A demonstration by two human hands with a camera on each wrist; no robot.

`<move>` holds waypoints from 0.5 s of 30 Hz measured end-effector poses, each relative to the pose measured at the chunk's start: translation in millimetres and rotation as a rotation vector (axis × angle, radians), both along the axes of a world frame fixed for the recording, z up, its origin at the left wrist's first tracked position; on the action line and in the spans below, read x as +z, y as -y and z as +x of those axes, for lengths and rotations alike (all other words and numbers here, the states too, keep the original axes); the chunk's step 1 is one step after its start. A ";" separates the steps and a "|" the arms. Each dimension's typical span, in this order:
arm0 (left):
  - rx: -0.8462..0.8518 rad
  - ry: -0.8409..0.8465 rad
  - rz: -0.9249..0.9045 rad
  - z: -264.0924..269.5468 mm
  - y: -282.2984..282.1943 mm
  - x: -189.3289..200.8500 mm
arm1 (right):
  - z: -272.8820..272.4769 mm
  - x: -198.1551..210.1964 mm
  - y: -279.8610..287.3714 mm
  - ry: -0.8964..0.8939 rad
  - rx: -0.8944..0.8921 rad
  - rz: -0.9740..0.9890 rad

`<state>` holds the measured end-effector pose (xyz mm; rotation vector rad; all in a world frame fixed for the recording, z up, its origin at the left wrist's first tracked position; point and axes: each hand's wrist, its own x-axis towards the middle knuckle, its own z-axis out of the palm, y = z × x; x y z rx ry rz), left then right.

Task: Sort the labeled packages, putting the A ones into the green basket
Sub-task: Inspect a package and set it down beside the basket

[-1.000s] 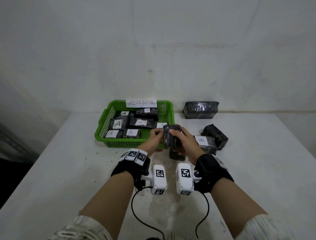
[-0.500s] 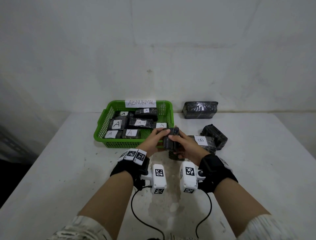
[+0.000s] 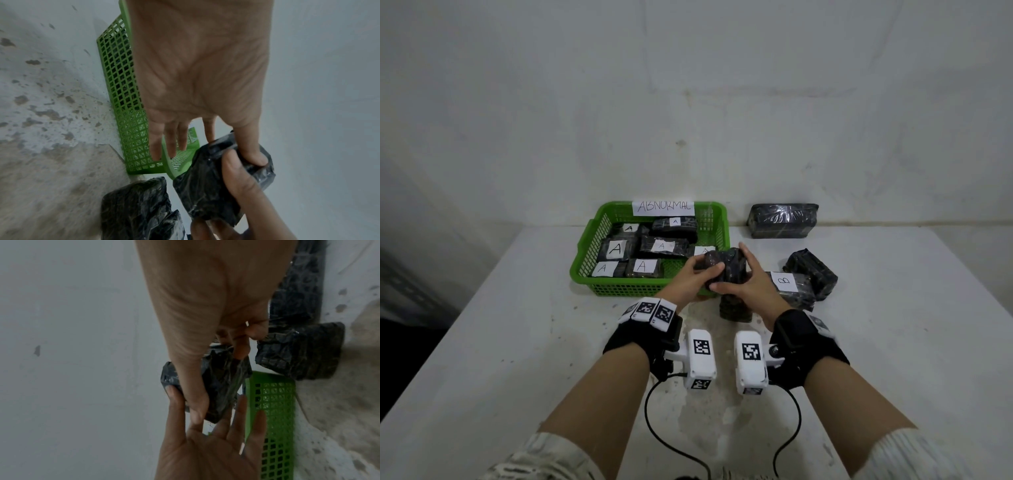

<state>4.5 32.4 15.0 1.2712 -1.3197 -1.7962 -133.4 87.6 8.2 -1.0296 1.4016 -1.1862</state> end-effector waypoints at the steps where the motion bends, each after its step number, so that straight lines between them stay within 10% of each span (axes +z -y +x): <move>1: 0.025 0.025 -0.026 1.0 0.9 -1.0 | 0.3 -0.2 0.0 -0.023 0.010 -0.013; 15: 0.156 -0.059 0.032 11.3 14.1 0.5 | -13.1 -2.6 -3.0 0.220 -0.183 0.017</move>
